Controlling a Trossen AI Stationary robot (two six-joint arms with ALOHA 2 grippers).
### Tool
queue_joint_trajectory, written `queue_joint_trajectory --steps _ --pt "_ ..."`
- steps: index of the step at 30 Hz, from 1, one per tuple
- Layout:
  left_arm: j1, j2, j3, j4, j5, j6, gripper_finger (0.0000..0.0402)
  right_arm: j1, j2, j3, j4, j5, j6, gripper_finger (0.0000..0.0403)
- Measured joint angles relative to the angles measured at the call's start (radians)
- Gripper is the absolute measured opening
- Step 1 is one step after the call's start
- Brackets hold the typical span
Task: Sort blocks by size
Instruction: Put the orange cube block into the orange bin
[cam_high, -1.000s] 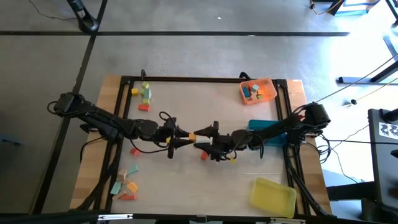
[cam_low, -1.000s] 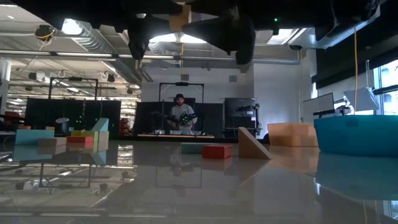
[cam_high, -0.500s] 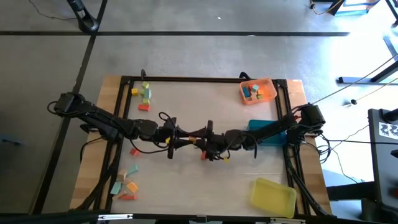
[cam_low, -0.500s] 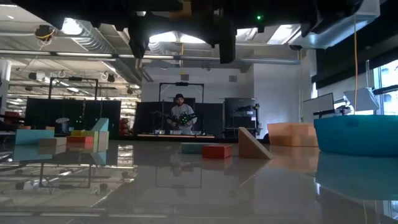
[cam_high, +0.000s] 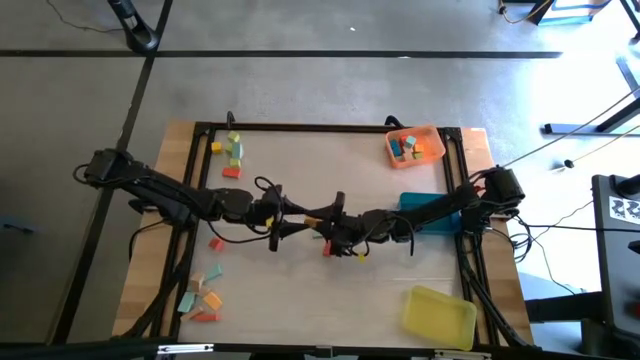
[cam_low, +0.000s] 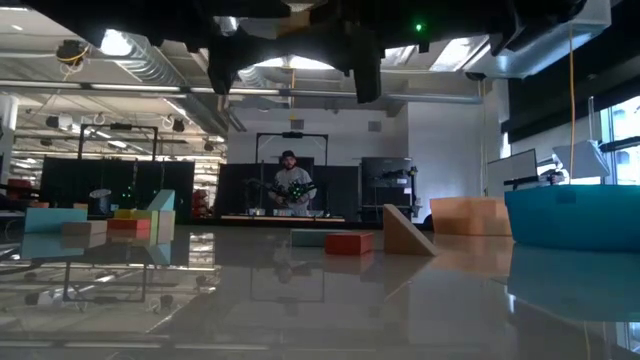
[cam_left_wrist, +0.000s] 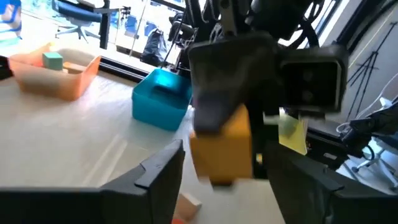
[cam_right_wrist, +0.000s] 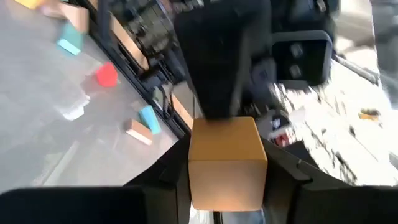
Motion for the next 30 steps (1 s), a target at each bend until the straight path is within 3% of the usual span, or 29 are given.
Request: queue_joint_trajectory --steps 4,7,11,16,22,30 --pt "0.000 -0.124 0.000 -0.192 -0.014 0.026 0.0218 0.025 -0.056 0.000 -0.059 0.114 0.055 0.0132" --pt "-0.001 -0.214 0.000 -0.383 -0.088 0.018 0.0218 0.032 -0.127 0.000 -0.176 0.203 0.101 0.0132" --pt "-0.012 -0.291 0.000 -0.624 -0.213 -0.048 0.0219 0.014 -0.245 0.000 -0.408 0.322 0.213 0.0132" --pt "-0.024 -0.305 0.000 -0.800 -0.287 -0.154 0.0219 -0.073 -0.402 0.000 -0.762 0.413 0.425 0.0132" --pt "-0.021 -0.282 0.000 -0.840 -0.315 -0.197 0.0219 -0.307 -0.531 0.000 -1.134 0.389 0.717 0.0132" --pt "-0.021 -0.244 0.000 -0.840 -0.318 -0.197 0.0219 -0.685 -0.524 0.000 -1.343 0.127 0.918 0.0132"
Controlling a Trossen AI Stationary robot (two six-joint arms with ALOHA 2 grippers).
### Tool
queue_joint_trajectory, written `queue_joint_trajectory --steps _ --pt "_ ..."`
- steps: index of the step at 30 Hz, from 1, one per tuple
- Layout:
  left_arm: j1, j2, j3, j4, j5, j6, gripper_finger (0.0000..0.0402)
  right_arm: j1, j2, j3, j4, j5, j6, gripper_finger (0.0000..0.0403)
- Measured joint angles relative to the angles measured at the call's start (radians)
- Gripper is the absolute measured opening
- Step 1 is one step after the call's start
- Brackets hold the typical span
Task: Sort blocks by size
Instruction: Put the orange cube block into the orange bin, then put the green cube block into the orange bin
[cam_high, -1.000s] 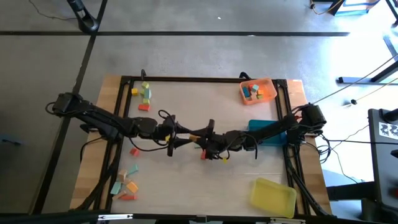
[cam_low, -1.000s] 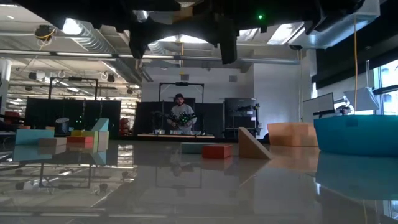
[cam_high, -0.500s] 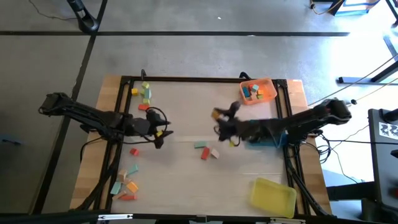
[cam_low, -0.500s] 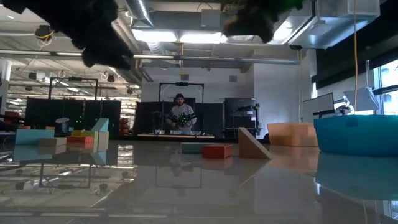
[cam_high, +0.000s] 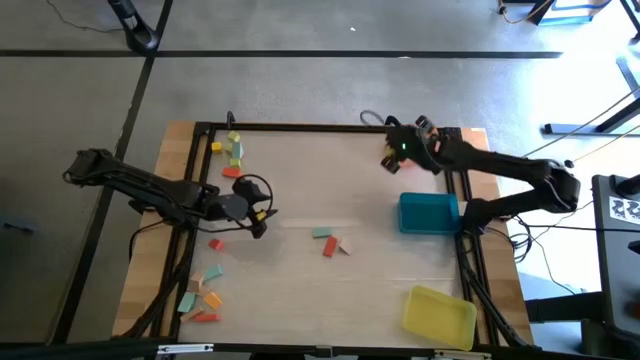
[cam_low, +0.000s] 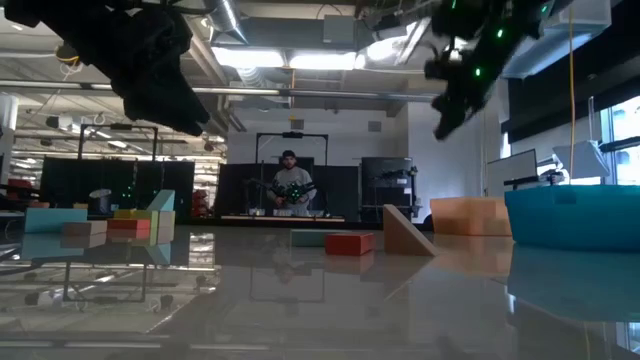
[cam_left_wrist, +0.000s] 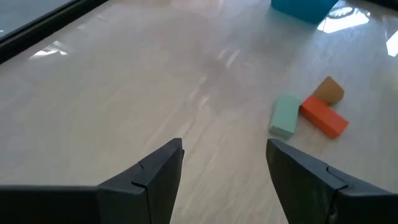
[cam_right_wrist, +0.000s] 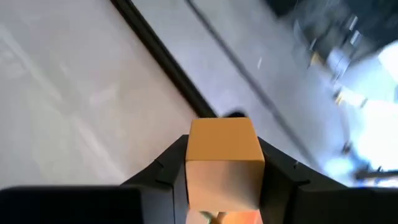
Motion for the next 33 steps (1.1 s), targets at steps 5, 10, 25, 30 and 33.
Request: queue_joint_trajectory --steps 5,10,25,30,33 --pt "0.000 0.014 0.000 0.000 0.000 0.000 0.0219 -0.166 0.032 -0.014 -0.001 -0.180 0.077 0.0136" --pt "0.000 0.014 0.000 0.000 0.000 0.000 0.0219 -0.275 0.082 -0.035 -0.008 -0.302 0.176 0.0139" --pt "0.000 0.014 0.000 -0.001 0.000 0.000 0.0219 -0.339 0.166 -0.046 -0.002 -0.285 0.221 0.0183" --pt "0.000 0.014 0.000 -0.001 0.000 0.013 0.0219 -0.335 0.166 -0.046 -0.007 -0.279 0.207 0.0249" --pt "0.000 0.014 0.000 -0.001 0.000 0.035 0.0219 -0.293 0.151 -0.046 -0.018 -0.283 0.194 0.0275"
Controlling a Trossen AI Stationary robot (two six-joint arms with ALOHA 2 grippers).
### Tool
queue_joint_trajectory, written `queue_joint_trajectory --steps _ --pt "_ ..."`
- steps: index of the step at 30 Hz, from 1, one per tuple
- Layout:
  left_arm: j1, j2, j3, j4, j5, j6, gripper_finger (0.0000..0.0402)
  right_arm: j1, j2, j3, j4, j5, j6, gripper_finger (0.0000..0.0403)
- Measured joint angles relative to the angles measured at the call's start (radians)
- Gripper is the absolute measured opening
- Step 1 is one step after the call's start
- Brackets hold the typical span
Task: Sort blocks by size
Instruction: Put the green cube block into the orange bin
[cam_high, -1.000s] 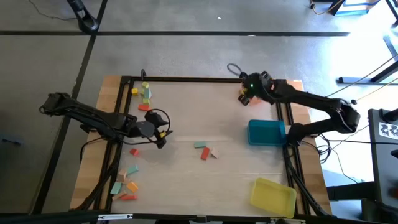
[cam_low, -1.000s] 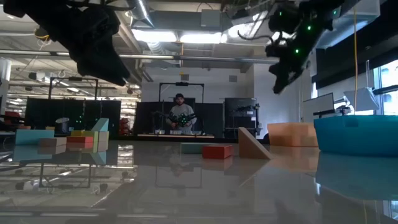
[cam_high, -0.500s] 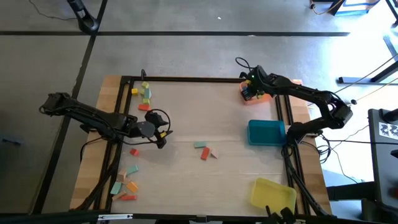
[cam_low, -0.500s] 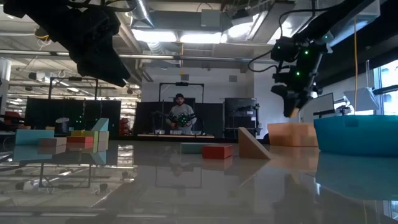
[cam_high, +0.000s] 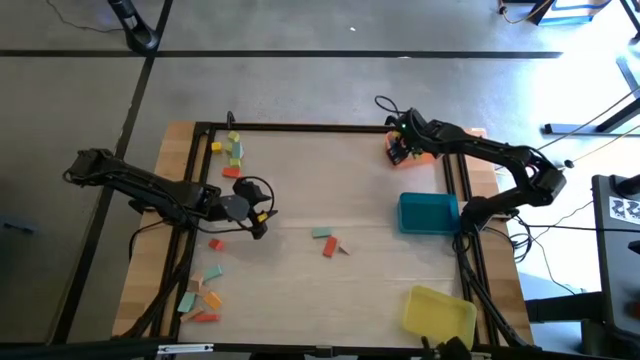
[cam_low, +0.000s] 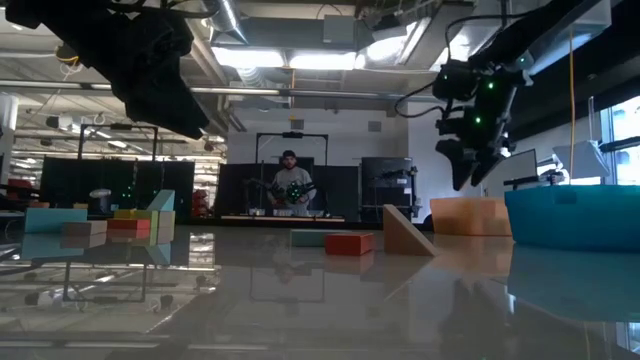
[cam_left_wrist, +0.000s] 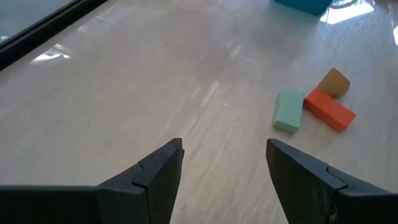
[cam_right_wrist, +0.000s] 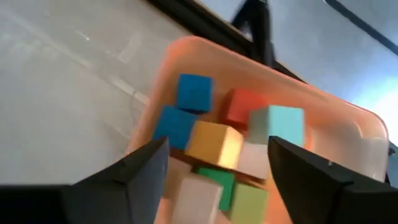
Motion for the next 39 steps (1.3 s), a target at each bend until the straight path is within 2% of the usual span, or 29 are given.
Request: queue_joint_trajectory --steps 6,12,17,21,28,35,39 --pt "-0.021 -0.001 0.002 -0.027 0.018 -0.023 0.0219 0.219 -0.065 0.000 -0.001 -0.003 0.024 0.0293" --pt "-0.075 -0.001 0.070 -0.260 0.057 -0.182 0.0219 0.472 -0.077 0.000 0.060 0.027 0.060 0.0293" --pt "-0.147 -0.001 0.103 -0.366 0.156 -0.327 0.0219 0.637 -0.071 0.000 0.117 0.070 0.067 0.0294" --pt "-0.236 0.020 0.108 -0.386 0.208 -0.368 0.0219 0.734 -0.071 0.000 0.160 0.102 0.067 0.0294" --pt "-0.360 0.159 0.158 -0.423 0.298 -0.514 0.0219 0.818 -0.071 0.000 0.173 0.129 0.067 0.0294" --pt "-0.458 0.306 0.284 -0.571 0.442 -0.669 0.0219 0.817 -0.071 0.000 0.171 0.131 0.068 0.0294" --pt "-0.507 0.335 0.319 -0.578 0.462 -0.728 0.0219 0.818 -0.071 0.000 0.171 0.132 0.070 0.0294"
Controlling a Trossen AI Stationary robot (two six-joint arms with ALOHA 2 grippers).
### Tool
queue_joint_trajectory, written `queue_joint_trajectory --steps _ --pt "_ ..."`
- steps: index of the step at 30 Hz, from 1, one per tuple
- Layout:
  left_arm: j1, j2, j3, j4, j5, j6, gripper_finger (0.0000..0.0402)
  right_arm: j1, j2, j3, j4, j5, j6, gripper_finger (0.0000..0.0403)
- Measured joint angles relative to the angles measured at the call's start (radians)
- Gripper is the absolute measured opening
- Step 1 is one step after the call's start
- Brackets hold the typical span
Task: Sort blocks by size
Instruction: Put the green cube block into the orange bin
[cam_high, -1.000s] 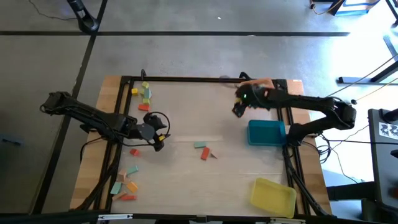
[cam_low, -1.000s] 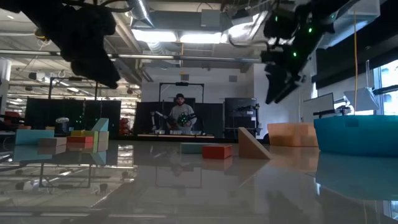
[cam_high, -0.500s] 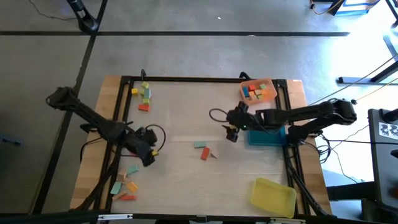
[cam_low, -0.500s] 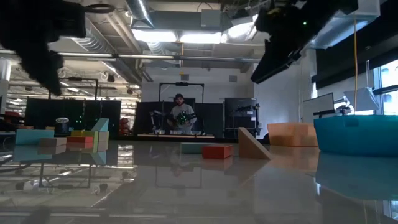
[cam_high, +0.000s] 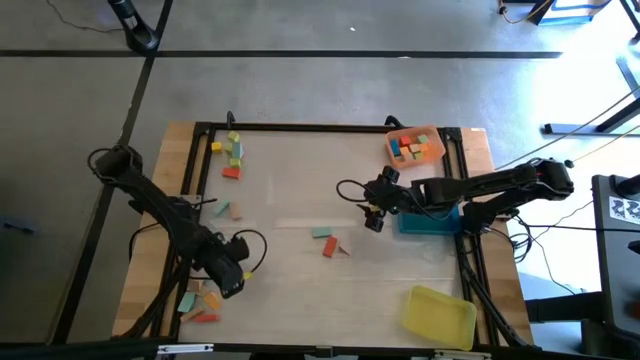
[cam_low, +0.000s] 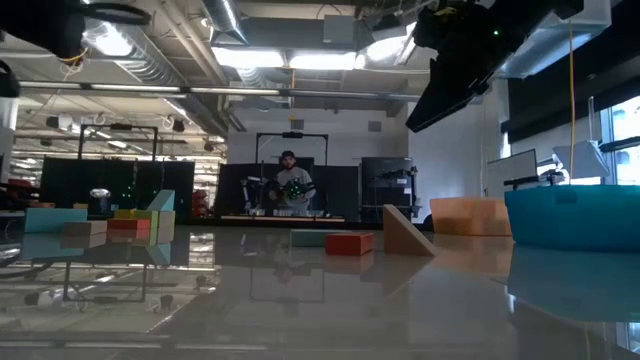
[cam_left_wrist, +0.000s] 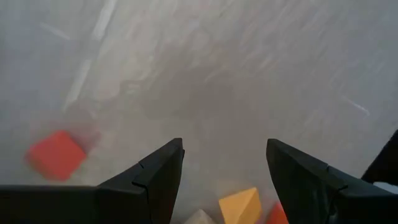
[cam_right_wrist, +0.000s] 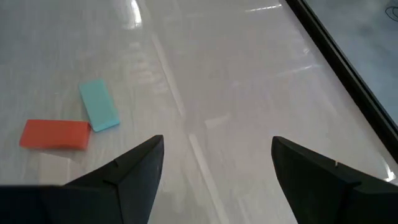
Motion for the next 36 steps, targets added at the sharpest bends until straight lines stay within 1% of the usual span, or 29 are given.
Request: queue_joint_trajectory --steps 4,8,11,16,20,25,29,32,36 --pt "-0.013 0.001 0.002 -0.045 -0.018 -0.040 0.0219 0.000 0.000 0.000 0.000 0.000 0.000 0.0294" --pt "0.029 0.001 0.002 -0.152 -0.151 -0.040 0.0219 0.000 0.000 0.000 0.003 0.000 0.000 0.0294" --pt "0.103 0.001 0.002 -0.225 -0.224 -0.024 0.0219 0.000 0.001 0.000 0.018 0.000 0.000 0.0294" --pt "0.287 0.001 0.002 -0.297 -0.297 0.083 0.0219 0.000 0.001 0.000 0.037 0.000 -0.015 0.0294" --pt "0.446 0.001 0.002 -0.291 -0.374 0.213 0.0219 0.000 0.013 0.000 0.045 0.000 -0.015 0.0294" --pt "0.655 0.001 0.001 -0.282 -0.425 0.380 0.0219 0.000 0.061 0.000 0.045 0.000 -0.022 0.0294" --pt "0.826 0.001 0.001 -0.255 -0.453 0.465 0.0219 0.000 0.110 0.000 0.052 0.009 -0.041 0.0294" --pt "0.959 0.001 -0.004 -0.231 -0.470 0.475 0.0219 0.000 0.143 0.000 0.058 0.034 -0.042 0.0294" --pt "1.128 0.001 -0.043 -0.092 -0.466 0.524 0.0219 0.000 0.182 0.000 0.069 0.054 -0.042 0.0294"
